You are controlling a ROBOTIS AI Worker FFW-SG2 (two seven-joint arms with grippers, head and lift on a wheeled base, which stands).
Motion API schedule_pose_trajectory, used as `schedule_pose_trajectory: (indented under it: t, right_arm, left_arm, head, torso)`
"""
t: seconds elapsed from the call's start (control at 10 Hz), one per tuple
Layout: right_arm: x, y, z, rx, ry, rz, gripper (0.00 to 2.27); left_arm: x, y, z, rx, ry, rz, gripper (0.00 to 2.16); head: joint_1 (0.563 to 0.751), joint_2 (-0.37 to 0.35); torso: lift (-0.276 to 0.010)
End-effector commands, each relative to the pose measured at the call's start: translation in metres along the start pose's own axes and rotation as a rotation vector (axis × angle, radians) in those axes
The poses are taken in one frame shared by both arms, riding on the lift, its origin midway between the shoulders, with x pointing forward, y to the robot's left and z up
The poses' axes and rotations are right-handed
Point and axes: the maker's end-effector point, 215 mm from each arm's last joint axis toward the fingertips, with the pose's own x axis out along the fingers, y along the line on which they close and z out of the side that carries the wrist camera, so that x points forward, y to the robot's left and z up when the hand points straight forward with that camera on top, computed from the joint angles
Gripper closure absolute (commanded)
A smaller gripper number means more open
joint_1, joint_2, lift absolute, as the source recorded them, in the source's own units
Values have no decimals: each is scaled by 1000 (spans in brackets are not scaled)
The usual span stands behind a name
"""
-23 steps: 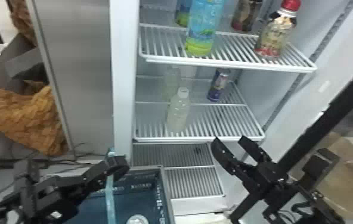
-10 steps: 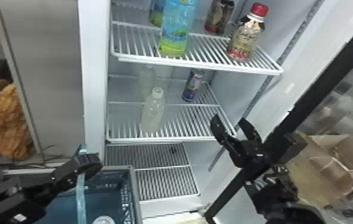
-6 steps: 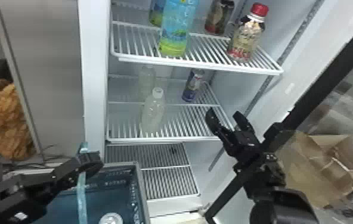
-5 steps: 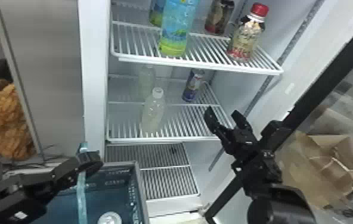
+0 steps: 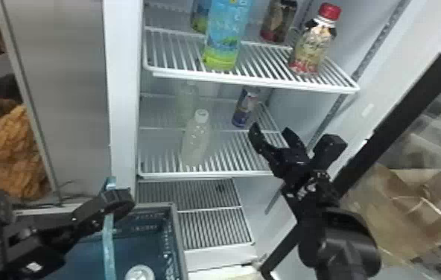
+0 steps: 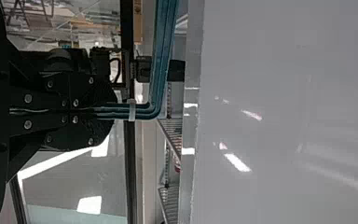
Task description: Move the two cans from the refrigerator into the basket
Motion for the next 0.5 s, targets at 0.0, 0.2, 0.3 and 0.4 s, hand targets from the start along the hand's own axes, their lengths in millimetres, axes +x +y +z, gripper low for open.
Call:
schedule_pose_trajectory:
  t: [0.0, 0.2, 0.3, 0.4]
  right_arm:
    - [8, -4, -8, -3, 18, -10, 124]
    - [23, -4, -10, -4, 26, -15, 124]
    - [31, -2, -14, 4, 36, -13, 124]
    - [39, 2, -17, 3, 45, -13, 124]
  left_arm:
    - [0, 0, -1, -1, 1, 0, 1199]
    - [-1, 2, -1, -3, 1, 4, 1199]
    - [0, 1, -1, -1, 1, 4, 1199]
    - [0, 2, -1, -1, 3, 6, 1199]
  head:
    - [695, -325]
    - [695, -325]
    - [695, -323]
    - [695, -318]
  torso:
    - [-218]
    - [-218]
    - [-218]
    - [-218]
